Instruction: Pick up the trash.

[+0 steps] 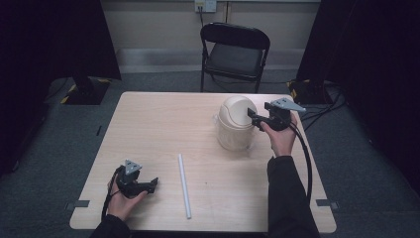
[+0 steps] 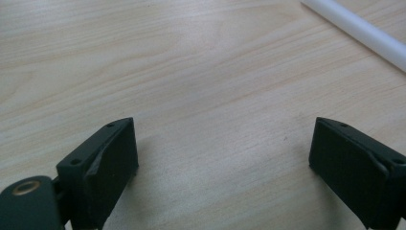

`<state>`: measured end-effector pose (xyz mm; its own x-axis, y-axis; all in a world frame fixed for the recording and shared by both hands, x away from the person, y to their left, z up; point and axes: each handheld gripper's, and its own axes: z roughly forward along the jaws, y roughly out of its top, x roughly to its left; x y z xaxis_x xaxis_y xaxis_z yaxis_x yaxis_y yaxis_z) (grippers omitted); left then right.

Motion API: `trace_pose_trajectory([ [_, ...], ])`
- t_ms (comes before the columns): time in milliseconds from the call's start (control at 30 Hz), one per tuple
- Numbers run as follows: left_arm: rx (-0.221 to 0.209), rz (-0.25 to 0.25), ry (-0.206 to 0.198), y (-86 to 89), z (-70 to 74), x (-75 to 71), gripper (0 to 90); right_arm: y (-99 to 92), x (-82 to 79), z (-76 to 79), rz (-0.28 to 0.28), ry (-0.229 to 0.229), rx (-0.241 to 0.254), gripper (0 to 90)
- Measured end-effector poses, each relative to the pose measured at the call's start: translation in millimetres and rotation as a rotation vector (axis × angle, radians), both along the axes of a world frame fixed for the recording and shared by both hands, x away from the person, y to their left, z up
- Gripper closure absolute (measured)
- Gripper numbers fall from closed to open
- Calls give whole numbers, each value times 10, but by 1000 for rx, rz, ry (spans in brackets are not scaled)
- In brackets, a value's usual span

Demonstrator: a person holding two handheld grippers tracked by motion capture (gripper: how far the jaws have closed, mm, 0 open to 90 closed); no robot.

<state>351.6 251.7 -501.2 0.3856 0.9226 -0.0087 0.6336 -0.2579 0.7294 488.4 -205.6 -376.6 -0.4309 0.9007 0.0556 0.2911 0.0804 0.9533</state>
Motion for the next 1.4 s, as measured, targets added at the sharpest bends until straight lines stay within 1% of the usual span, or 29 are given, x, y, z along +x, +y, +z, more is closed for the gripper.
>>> trace_pose_trajectory([
  [100, 1, 0, 0, 1, 0, 0, 90, 33, 28, -50, -2, 17, -10, 248],
  [133, 1, 0, 0, 1, 0, 0, 90, 52, 48, -103, -5, 34, -10, 249],
  [200, 1, 0, 0, 1, 0, 0, 89, 57, 54, -122, -6, 40, -15, 249],
  [267, 0, 0, 0, 0, 0, 0, 89, 61, 82, -200, -8, 73, -23, 247],
  [300, 0, 0, 0, 0, 0, 0, 90, 61, 82, -200, -8, 73, -23, 247],
  [333, 1, 0, 0, 0, 1, 0, 89, 54, 104, -240, -10, 92, -18, 248],
  [433, 0, 0, 0, 0, 0, 0, 90, 43, 143, -293, -17, 125, -14, 248],
  [500, 0, 0, 0, -1, 0, 0, 90, 37, 165, -319, -15, 133, 7, 258],
  [567, 1, 0, 0, 0, 0, 0, 90, 42, 175, -335, -16, 140, -1, 259],
  [600, 1, 0, 0, 0, 0, 0, 90, 40, 178, -342, -14, 140, 11, 266],
  [700, -3, 11, -2, 1, 3, -6, 97, 35, 149, -330, -14, 132, 5, 268],
  [733, -11, 10, -8, 6, 3, -7, 116, 30, 130, -309, -10, 129, -1, 267],
  [767, -9, 8, -15, 15, 6, -10, 157, 23, 116, -290, -6, 124, -1, 267],
  [800, -8, 9, -15, 14, 6, -10, 172, 9, 90, -252, -7, 107, 2, 268],
  [833, -8, 9, -15, 14, 6, -10, 172, 9, 90, -252, -7, 107, 2, 268],
  [867, -6, 8, -14, 14, 8, -11, 174, -28, 50, -180, -8, 76, 31, 272],
  [900, -5, 10, -16, 15, 9, -12, 175, -53, 33, -148, -9, 63, 46, 273],
  [933, -7, 14, -20, 14, 8, -13, 180, -77, 12, -118, -11, 55, 56, 273],
  [1000, -12, 14, -24, 17, 6, -15, 189, -105, -10, -92, -13, 49, 57, 273],
  [1033, -15, 11, -26, 21, 10, -19, 246, -160, -60, -51, -23, 42, 45, 267],
  [1100, -5, 3, -31, 32, 14, -18, 271, -214, -119, -18, -27, 34, 30, 266],
  [1133, -15, 2, -39, 36, 13, -21, 298, -243, -157, -9, -32, 23, 39, 268],
  [1200, -18, 0, -41, 43, 15, -24, 336, -306, -229, -4, -36, 13, 52, 270],
  [1233, -18, 0, -41, 43, 15, -24, 344, -330, -256, -8, -39, 13, 49, 270],
  [1267, -7, 5, -40, 49, 31, -28, 358, -366, -299, -21, -43, 18, 36, 270],
  [1300, -7, 5, -40, 49, 31, -28, 361, -366, -299, -21, -43, 18, 36, 270],
  [1333, -23, 7, -47, 52, 59, -38, 365, -420, -395, -80, -46, 15, 31, 272],
  [1367, -23, 4, -53, 50, 80, -43, 368, -433, -429, -108, -41, 22, 25, 274],
  [1400, -39, 8, -64, 39, 88, -46, 372, -451, -476, -153, -38, 28, 13, 273],
])
